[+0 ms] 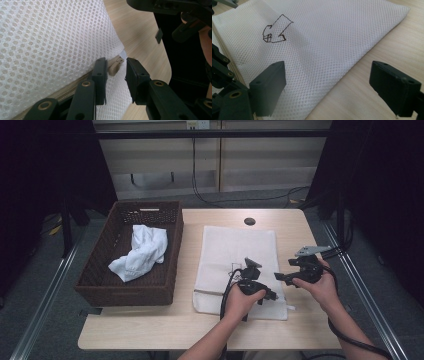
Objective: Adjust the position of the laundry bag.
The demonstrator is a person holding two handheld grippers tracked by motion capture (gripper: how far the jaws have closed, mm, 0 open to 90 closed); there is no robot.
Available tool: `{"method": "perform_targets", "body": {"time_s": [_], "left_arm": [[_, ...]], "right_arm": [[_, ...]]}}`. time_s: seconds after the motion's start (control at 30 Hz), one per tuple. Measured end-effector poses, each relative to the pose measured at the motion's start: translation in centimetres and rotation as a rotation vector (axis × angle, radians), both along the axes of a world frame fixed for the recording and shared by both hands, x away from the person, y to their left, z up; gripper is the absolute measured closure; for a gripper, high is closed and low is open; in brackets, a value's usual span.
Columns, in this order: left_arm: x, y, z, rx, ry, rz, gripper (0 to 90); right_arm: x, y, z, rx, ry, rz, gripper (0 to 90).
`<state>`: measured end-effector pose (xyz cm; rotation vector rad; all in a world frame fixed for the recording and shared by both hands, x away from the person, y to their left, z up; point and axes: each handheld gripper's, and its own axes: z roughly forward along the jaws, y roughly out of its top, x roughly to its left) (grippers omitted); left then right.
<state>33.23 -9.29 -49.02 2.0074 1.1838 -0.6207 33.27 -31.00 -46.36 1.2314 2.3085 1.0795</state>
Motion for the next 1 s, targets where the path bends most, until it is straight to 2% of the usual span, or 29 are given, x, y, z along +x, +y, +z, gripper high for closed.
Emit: {"method": "perform_targets", "body": {"time_s": [0.03,0.1,0.3,0.4,0.53,0.7,0.8,1.0], "left_arm": [[-0.01,-0.02,0.05,0.015,-0.007,0.001,72.3],[0.00,-0.08,0.13,-0.009,0.016,0.000,72.7],[0.07,-0.25,0.21,0.006,-0.008,0.001,72.3],[0.05,-0.43,0.08,0.002,-0.002,0.009,72.2],[0.07,-0.63,0.09,-0.001,0.008,0.017,74.6],[0.16,-0.56,-0.03,0.015,0.000,0.020,80.5],[0.25,-0.47,-0.10,0.013,0.005,0.021,82.8],[0.47,-0.59,-0.32,-0.010,0.028,0.023,81.8]], "right_arm": [[-0.03,0.01,0.03,0.000,0.001,-0.002,13.7],[0.00,0.00,0.08,0.002,-0.004,-0.004,13.7],[0.00,-0.09,0.13,0.006,-0.002,-0.004,13.7],[0.00,-0.10,0.11,0.005,-0.002,-0.003,13.6],[-0.02,-0.16,0.15,0.005,-0.004,0.000,13.7],[-0.11,-0.32,0.24,0.009,-0.005,-0.006,13.7],[-0.17,-0.46,0.24,0.010,-0.010,-0.010,13.6],[-0.29,-0.76,0.19,0.011,-0.001,-0.017,13.7]]}}
